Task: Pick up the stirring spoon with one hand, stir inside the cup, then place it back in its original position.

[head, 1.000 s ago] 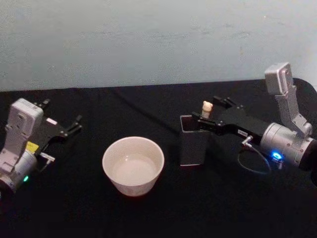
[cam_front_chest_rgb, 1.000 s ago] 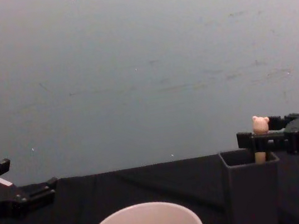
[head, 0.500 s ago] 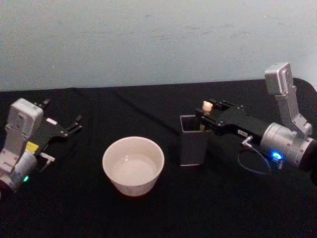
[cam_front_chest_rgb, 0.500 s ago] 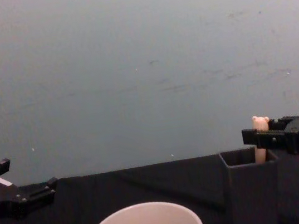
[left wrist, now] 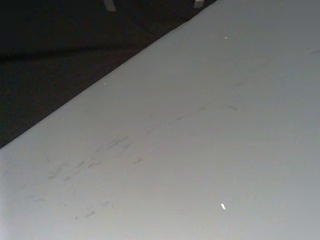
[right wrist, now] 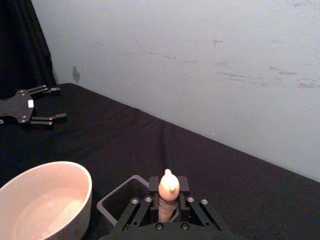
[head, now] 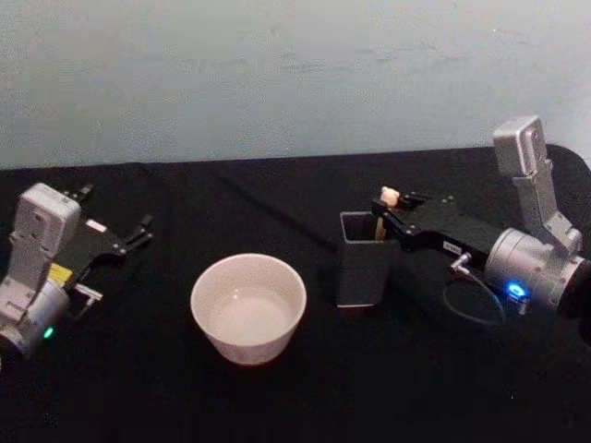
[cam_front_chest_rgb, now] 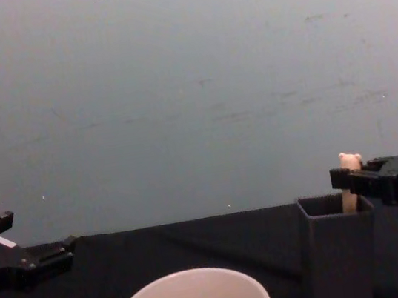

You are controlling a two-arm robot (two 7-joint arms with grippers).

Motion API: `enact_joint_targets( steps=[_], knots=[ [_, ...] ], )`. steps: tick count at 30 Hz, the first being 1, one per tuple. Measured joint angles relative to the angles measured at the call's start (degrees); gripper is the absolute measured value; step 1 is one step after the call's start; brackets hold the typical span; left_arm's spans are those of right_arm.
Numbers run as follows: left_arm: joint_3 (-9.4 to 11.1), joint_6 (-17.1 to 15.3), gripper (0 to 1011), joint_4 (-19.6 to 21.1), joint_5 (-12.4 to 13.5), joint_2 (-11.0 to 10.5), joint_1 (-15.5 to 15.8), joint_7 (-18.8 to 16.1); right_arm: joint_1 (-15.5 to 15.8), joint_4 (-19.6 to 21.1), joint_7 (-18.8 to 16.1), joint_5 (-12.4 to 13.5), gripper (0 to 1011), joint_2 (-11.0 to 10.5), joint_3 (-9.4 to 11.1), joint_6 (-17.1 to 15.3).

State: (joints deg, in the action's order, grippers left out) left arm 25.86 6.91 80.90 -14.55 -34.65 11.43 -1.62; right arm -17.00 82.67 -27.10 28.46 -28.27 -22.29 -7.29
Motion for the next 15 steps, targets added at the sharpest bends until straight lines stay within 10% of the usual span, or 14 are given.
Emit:
enact_joint_targets(
  steps=[15],
  knots=[
    [0.00,0.00,1001,0.00,0.00,0.00,0.00,0.00,0.00,0.00,-0.03,0.04,212,-0.01,-0.01,-0.02]
  ],
)
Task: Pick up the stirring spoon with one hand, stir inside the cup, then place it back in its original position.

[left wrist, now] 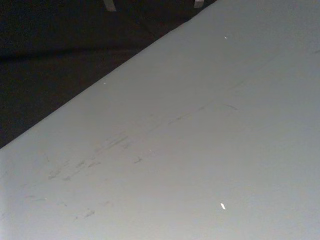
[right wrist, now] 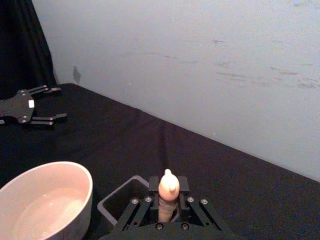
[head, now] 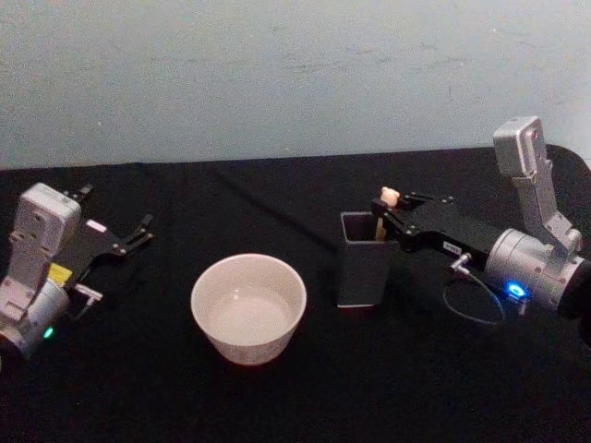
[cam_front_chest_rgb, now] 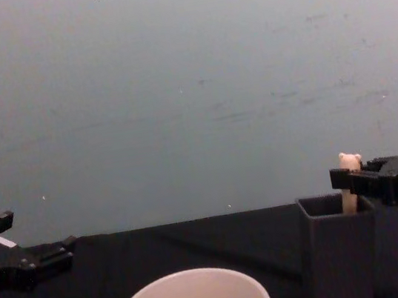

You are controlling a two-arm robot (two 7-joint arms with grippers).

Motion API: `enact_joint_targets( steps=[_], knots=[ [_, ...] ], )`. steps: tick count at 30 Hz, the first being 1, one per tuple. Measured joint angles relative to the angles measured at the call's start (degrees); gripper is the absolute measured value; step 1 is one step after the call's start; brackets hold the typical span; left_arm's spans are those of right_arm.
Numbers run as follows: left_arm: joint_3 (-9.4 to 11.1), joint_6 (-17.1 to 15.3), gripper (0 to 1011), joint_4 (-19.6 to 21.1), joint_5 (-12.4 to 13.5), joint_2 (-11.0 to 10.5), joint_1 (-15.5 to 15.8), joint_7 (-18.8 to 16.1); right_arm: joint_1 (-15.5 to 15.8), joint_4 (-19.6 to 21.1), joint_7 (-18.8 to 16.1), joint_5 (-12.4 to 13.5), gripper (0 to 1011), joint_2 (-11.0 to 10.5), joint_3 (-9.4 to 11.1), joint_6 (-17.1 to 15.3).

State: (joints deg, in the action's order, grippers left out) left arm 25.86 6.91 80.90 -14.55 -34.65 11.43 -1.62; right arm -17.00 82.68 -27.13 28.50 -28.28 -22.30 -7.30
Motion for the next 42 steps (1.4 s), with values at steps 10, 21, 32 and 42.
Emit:
enact_joint_targets(
  steps=[10,21,32,42],
  knots=[
    [0.00,0.00,1001,0.00,0.00,0.00,0.00,0.00,0.32,1.98,-0.60,2.79,212,-0.88,0.36,-2.91],
    [0.00,0.00,1001,0.00,0.00,0.00,0.00,0.00,0.25,4.74,0.54,6.70,212,-1.93,1.68,-4.65],
    [0.00,0.00,1001,0.00,0.00,0.00,0.00,0.00,-0.09,7.02,1.98,9.81,212,-2.27,2.80,-3.51],
    [0.00,0.00,1001,0.00,0.00,0.00,0.00,0.00,-0.78,8.60,3.11,12.63,212,-2.15,3.50,-2.81]
  ],
)
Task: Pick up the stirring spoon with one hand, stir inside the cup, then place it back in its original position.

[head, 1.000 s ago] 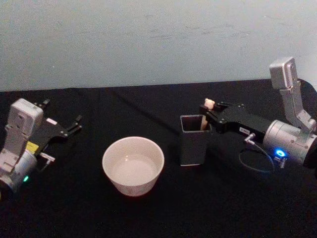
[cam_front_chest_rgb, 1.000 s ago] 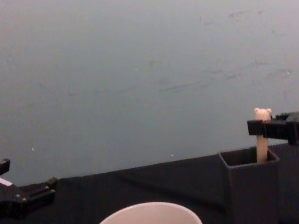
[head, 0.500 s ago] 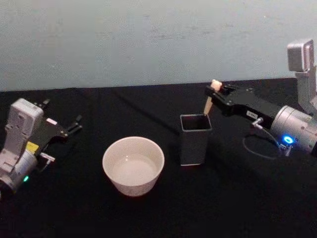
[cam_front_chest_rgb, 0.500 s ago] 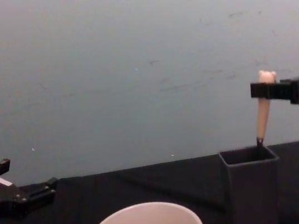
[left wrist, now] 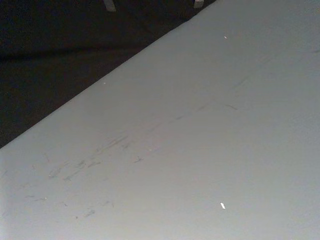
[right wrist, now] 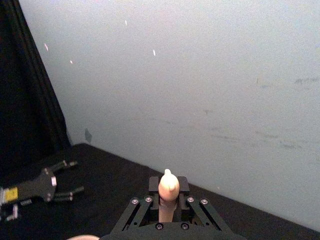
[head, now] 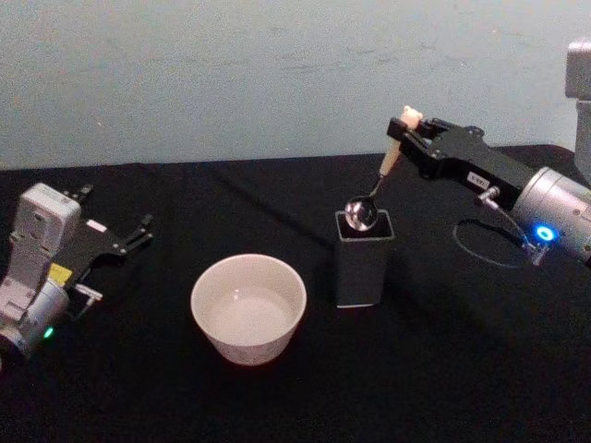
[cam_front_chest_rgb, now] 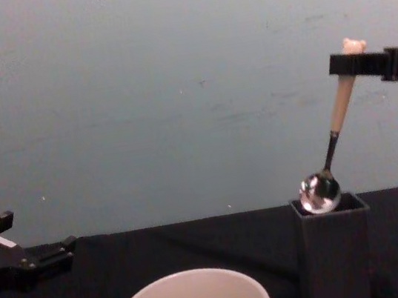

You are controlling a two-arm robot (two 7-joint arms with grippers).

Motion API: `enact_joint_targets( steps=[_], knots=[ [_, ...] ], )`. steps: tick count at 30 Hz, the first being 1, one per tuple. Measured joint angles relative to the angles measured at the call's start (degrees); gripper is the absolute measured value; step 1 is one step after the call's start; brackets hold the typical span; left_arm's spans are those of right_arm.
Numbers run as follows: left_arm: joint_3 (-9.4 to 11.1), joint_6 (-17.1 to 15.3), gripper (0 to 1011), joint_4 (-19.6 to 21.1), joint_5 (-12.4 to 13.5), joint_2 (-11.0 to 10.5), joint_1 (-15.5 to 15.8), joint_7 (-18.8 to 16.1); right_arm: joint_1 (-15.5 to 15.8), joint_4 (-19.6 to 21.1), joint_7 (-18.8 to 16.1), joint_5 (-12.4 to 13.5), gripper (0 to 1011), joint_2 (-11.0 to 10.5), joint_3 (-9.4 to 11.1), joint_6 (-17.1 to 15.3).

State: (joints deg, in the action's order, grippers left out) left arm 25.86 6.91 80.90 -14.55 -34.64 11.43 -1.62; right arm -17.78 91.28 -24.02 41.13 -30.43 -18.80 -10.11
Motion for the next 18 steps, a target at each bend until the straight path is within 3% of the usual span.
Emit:
enact_joint_targets(
  steps=[10,18],
  knots=[
    [0.00,0.00,1001,0.00,0.00,0.00,0.00,0.00,-0.68,1.85,0.56,3.31,212,0.20,0.04,-0.13],
    [0.00,0.00,1001,0.00,0.00,0.00,0.00,0.00,-1.60,2.27,0.78,4.31,212,0.33,-2.50,-0.61]
  ],
)
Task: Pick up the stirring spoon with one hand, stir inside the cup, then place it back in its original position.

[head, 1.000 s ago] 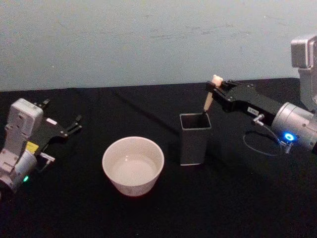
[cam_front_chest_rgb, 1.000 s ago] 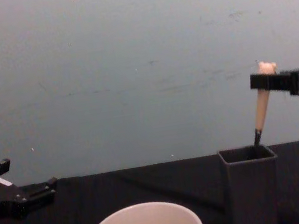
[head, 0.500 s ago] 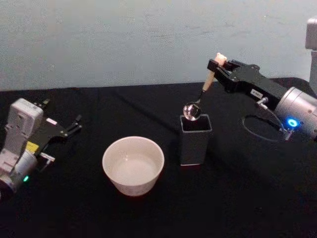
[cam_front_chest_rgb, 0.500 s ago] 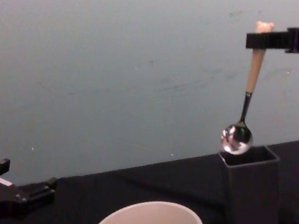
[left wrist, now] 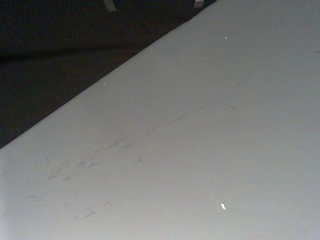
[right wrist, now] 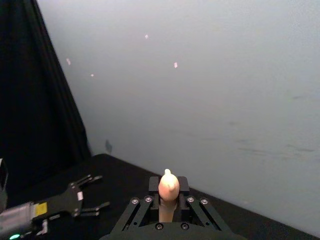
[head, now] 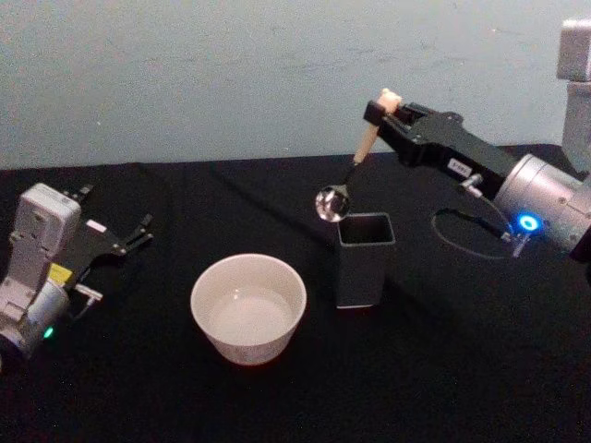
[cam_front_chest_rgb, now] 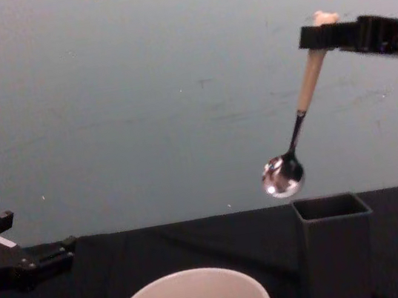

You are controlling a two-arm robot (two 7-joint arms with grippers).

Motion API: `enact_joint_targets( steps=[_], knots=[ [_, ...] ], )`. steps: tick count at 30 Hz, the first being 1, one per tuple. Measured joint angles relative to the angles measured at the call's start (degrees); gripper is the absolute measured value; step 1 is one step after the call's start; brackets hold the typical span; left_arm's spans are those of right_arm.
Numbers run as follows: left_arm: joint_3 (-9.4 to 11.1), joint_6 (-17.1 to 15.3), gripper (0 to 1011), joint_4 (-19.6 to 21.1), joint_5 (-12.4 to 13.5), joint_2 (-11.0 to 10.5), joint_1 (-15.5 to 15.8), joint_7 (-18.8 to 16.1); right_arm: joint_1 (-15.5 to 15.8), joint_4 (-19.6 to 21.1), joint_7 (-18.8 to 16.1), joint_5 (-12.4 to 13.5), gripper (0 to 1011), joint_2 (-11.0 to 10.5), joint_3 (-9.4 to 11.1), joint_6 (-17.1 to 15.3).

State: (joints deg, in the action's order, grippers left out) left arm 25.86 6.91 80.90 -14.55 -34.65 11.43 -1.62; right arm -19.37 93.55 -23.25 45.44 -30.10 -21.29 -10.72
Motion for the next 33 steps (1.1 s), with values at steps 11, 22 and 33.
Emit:
enact_joint_targets(
  steps=[11,22,33],
  knots=[
    [0.00,0.00,1001,0.00,0.00,0.00,0.00,0.00,-0.30,-1.53,-0.77,-1.16,212,0.90,-3.74,1.46],
    [0.00,0.00,1001,0.00,0.00,0.00,0.00,0.00,-0.49,-2.90,-2.00,-3.39,212,2.43,-6.65,3.07],
    [0.00,0.00,1001,0.00,0.00,0.00,0.00,0.00,-0.33,-3.33,-4.01,-7.00,212,2.87,-9.31,4.86]
  ],
)
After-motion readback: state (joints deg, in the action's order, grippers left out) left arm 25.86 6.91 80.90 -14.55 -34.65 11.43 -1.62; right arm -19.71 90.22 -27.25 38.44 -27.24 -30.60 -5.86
